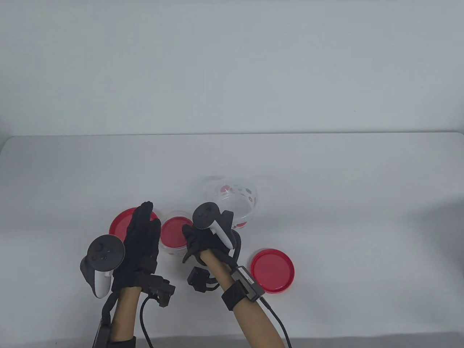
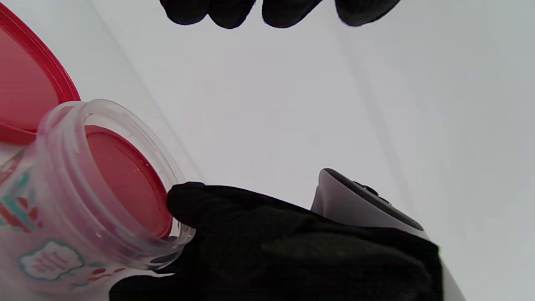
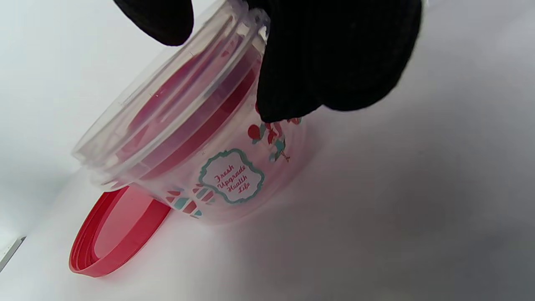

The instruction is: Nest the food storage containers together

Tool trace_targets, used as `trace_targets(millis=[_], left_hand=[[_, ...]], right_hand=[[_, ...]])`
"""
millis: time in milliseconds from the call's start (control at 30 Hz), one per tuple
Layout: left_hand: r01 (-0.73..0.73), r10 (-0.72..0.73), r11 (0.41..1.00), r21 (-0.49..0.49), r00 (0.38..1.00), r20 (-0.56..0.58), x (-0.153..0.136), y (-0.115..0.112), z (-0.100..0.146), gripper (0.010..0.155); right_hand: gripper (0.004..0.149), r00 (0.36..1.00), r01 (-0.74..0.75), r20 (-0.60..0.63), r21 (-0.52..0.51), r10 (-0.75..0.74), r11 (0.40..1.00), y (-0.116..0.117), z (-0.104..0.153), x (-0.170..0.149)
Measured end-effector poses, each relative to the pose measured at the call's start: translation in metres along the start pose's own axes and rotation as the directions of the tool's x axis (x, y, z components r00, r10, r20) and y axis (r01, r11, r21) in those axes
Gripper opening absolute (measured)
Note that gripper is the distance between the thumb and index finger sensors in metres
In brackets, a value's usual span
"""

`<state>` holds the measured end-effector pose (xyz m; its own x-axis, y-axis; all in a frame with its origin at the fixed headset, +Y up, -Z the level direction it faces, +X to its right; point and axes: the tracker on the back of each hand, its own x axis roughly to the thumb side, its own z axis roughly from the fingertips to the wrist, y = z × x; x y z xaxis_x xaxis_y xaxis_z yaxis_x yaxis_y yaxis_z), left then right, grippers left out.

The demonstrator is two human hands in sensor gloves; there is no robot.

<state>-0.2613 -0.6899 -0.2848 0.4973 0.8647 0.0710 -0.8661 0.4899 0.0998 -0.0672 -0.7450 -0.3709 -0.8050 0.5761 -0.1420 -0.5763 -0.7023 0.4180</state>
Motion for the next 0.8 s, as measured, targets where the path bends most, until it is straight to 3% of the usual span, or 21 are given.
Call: trace_targets(millis=[133,433,633,800], left_hand=[[-0.017,0.017,1.000,-0.020,1.000,-0.011,-0.003,-0.002,-0.002,0.065],[-0.060,0.059,0.998,-0.006,0.997,-0.058,-0.012,0.003,-0.002,0.066],[-0.174,0.171,0.984,-0.022,0.980,-0.097,-0.026,-0.001,-0.005,0.069],[-0.274,0.257,0.956,-0.108,0.955,-0.147,-0.035,-0.021,-0.002,0.073]], right_hand=[[0.065,1.000,-0.016,-0.013,0.007,0.016,1.000,0.008,-0.006,-0.004],[0.059,0.978,0.195,0.086,-0.048,-0.190,0.980,0.014,-0.003,-0.012],[0.059,0.953,0.266,0.177,-0.097,-0.246,0.959,-0.013,0.032,-0.026],[0.059,0.925,0.326,0.242,-0.109,-0.293,0.939,-0.042,0.067,-0.049]])
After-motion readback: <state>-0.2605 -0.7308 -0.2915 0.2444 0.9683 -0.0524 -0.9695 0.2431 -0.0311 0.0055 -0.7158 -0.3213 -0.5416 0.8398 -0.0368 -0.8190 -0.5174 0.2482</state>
